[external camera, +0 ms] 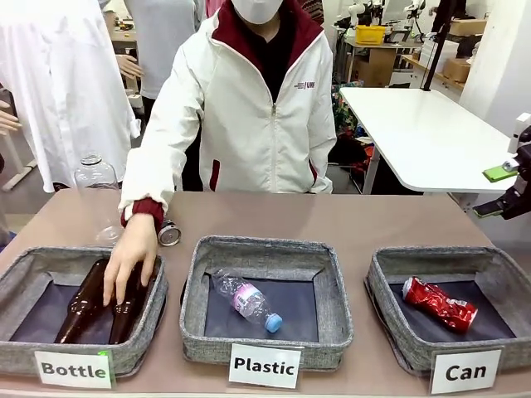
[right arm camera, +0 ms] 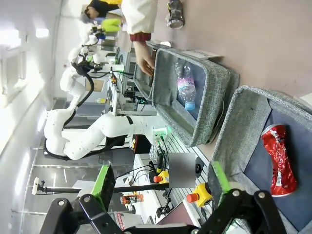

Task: Sort the can waste into the basket.
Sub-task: Pick up the can waste from the table and place it in the right Fabric basket.

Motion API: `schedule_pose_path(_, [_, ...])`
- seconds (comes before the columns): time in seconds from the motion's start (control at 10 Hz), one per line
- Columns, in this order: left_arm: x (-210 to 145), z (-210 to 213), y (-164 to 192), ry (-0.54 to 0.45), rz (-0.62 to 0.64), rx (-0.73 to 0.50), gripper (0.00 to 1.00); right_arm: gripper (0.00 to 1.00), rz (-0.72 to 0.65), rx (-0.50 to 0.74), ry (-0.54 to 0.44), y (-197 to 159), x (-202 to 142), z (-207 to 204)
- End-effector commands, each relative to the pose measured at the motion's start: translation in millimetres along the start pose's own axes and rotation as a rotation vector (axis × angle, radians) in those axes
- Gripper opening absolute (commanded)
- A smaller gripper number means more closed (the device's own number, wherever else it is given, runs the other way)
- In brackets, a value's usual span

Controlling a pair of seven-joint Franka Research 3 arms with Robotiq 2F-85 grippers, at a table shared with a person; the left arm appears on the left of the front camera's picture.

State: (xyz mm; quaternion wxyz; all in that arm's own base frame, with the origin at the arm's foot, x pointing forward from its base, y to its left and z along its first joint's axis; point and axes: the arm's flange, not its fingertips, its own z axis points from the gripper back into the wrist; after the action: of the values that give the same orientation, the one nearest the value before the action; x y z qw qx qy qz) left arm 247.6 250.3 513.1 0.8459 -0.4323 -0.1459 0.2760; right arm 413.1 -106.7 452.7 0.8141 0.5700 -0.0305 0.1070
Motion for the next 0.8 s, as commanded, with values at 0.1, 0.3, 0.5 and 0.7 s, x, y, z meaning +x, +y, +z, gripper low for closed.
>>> schedule_pose_path(0.1, [-9.5, -6.0, -20.2, 0.042, -0.118, -0.01, 1.0, 1.0, 0.026, -0.01, -0.004, -0.5, -0.8, 1.1])
schedule_pose_path(0.3, [-65.7, -48.1, -108.3, 0.033, -0.376, 0.21, 1.0, 1.0, 0.026, -0.01, -0.004, -0.5, -0.8, 1.1])
schedule_pose_path(0.5, [-101.6, -95.6, -165.8, 0.052, -0.559, 0.421, 1.0, 1.0, 0.026, -0.01, -0.004, -0.5, -0.8, 1.1])
schedule_pose_path(0.7, [-131.0, -157.9, -216.4, 0.048, -0.675, 0.649, 1.0, 1.0, 0.026, -0.01, -0.004, -0.5, -0.8, 1.1])
